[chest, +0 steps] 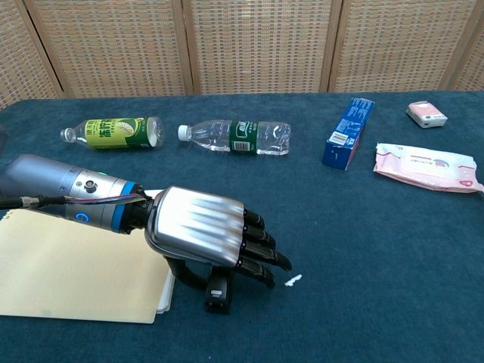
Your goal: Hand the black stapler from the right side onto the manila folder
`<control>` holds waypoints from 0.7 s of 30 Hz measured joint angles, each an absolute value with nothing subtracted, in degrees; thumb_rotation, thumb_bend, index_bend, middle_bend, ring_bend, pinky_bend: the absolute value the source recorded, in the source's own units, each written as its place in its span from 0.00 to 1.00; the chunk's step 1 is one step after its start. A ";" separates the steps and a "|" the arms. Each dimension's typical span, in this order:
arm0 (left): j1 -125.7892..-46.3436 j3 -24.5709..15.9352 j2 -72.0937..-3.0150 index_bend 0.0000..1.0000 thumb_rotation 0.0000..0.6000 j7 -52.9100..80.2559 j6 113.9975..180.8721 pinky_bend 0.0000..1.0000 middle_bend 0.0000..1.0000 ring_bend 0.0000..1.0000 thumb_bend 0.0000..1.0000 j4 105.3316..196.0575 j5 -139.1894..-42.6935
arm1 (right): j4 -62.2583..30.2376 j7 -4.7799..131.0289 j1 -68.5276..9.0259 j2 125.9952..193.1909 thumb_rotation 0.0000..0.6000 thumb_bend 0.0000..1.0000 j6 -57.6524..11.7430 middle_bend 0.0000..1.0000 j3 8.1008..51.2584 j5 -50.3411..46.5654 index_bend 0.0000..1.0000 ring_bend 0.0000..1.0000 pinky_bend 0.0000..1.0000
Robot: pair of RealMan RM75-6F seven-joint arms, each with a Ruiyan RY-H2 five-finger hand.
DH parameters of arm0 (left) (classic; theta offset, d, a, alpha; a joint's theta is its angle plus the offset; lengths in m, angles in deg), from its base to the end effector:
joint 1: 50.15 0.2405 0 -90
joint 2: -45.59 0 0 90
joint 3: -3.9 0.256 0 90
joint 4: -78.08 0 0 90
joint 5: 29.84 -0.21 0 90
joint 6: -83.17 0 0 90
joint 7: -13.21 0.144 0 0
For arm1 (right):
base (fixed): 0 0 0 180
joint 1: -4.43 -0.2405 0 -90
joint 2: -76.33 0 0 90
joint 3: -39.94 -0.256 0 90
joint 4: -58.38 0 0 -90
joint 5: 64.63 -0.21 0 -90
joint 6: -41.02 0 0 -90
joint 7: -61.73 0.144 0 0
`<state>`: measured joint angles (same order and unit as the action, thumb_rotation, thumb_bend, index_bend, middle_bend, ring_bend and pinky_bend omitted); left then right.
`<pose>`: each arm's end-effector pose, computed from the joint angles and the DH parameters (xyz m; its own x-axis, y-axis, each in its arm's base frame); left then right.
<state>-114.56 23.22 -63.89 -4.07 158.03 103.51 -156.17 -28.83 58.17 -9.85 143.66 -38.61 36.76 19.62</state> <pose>-0.1096 0.3351 -0.1033 0.7394 -0.3541 0.5726 -0.3039 -0.9345 -0.1854 -0.2986 -0.2347 0.1398 0.4827 -0.0117 0.8757 -0.8697 -0.1235 0.4778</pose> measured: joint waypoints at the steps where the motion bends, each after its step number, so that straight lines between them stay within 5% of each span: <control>1: -114.66 23.46 -64.02 0.23 1.00 -4.03 157.92 0.31 0.15 0.22 0.30 103.41 -156.07 | -28.84 58.26 -9.80 143.62 1.00 0.00 -38.64 0.00 36.72 19.67 0.00 0.00 0.00; 15: -114.66 26.00 -65.69 0.42 1.00 -3.19 157.49 0.44 0.30 0.41 0.36 101.80 -154.67 | -29.19 59.31 -9.20 143.03 1.00 0.00 -38.88 0.00 36.31 20.53 0.00 0.00 0.00; 21: -114.39 26.42 -66.10 0.68 1.00 -2.56 159.86 0.56 0.52 0.59 0.53 100.96 -154.54 | -29.22 59.74 -9.00 142.87 1.00 0.00 -38.99 0.00 36.19 20.84 0.00 0.00 0.00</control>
<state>-114.39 26.42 -66.10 -2.56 159.86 100.96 -154.54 -29.22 59.74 -9.00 142.87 -38.99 36.19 20.84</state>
